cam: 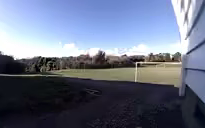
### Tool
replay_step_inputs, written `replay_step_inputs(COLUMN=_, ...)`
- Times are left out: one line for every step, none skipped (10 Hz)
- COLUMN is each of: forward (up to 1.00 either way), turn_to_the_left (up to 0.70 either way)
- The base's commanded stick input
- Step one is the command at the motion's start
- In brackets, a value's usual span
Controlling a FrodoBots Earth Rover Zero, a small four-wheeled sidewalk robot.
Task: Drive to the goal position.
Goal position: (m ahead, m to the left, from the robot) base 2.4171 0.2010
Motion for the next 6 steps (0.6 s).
replay_step_inputs(forward=0.04, turn_to_the_left=0.00)
replay_step_inputs(forward=0.04, turn_to_the_left=0.00)
replay_step_inputs(forward=0.04, turn_to_the_left=0.00)
replay_step_inputs(forward=0.04, turn_to_the_left=0.00)
replay_step_inputs(forward=0.04, turn_to_the_left=0.00)
replay_step_inputs(forward=0.04, turn_to_the_left=0.00)
